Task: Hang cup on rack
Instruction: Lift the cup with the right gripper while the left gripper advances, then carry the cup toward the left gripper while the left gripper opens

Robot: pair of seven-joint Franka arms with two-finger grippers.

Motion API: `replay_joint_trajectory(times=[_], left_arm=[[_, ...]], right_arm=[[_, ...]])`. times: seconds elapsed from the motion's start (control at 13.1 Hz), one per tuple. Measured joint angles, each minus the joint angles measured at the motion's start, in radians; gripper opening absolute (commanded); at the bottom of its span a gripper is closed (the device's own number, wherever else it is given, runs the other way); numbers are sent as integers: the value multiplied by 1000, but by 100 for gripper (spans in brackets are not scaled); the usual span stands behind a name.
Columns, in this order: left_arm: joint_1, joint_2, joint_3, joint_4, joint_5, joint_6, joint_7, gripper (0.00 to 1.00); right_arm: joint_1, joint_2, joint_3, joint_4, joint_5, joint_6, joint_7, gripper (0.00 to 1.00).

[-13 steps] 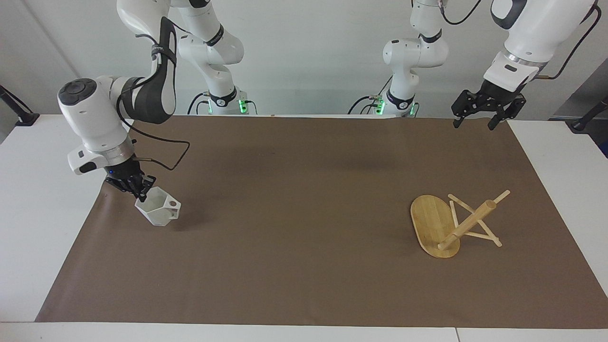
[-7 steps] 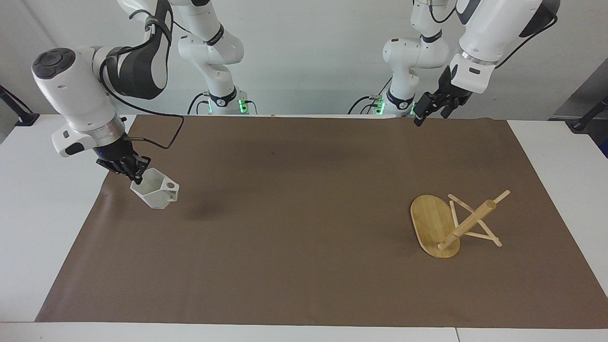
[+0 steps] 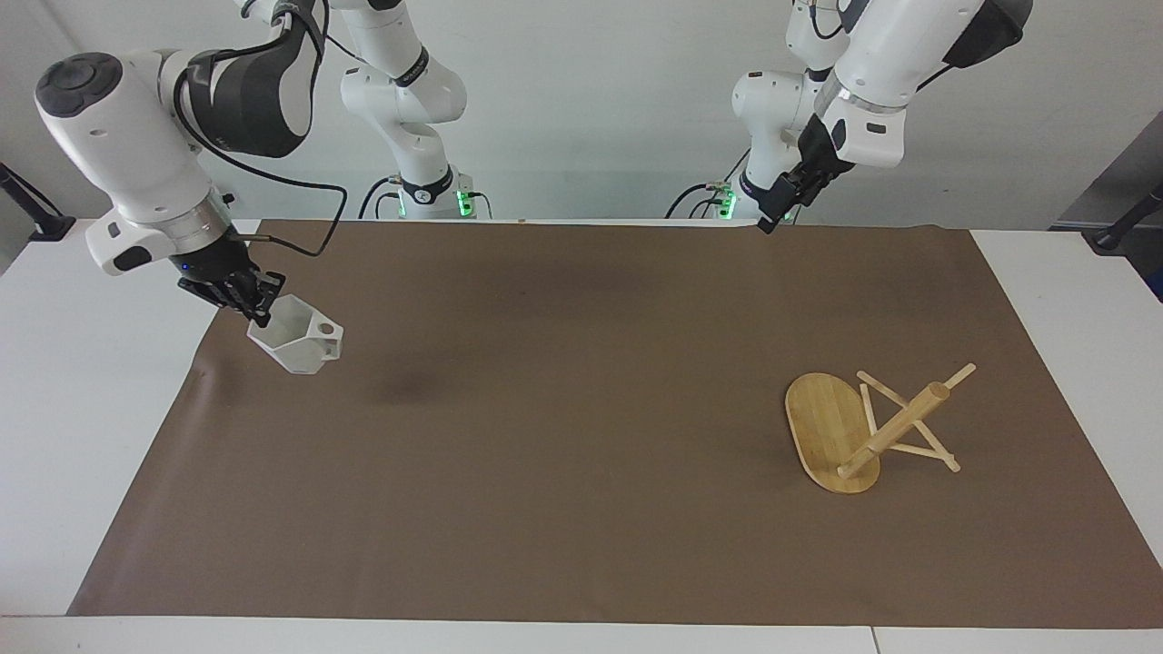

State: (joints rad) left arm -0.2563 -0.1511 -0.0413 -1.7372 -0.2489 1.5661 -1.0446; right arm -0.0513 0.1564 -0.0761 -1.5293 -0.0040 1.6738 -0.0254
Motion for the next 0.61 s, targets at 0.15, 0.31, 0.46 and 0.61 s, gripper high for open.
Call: replay_joint_trajectory(times=[0.15,0.31,0.46,0.61], left_arm=[[19,-2,7,-13,-80,1,-69,100],[32,-9,11,-39,-159,26,-174,100],[46,-21,15,-70,-227,68,-261,100],[56,-33,16,-101,-299,119,-375,100]], right_arm=[[1,-13,0,5,0,-30,0,0],[2,-24,0,10,0,-63,0,0],[4,-30,6,14,0,-85,0,0],[6,-33,21,21,29,-98,0,0]])
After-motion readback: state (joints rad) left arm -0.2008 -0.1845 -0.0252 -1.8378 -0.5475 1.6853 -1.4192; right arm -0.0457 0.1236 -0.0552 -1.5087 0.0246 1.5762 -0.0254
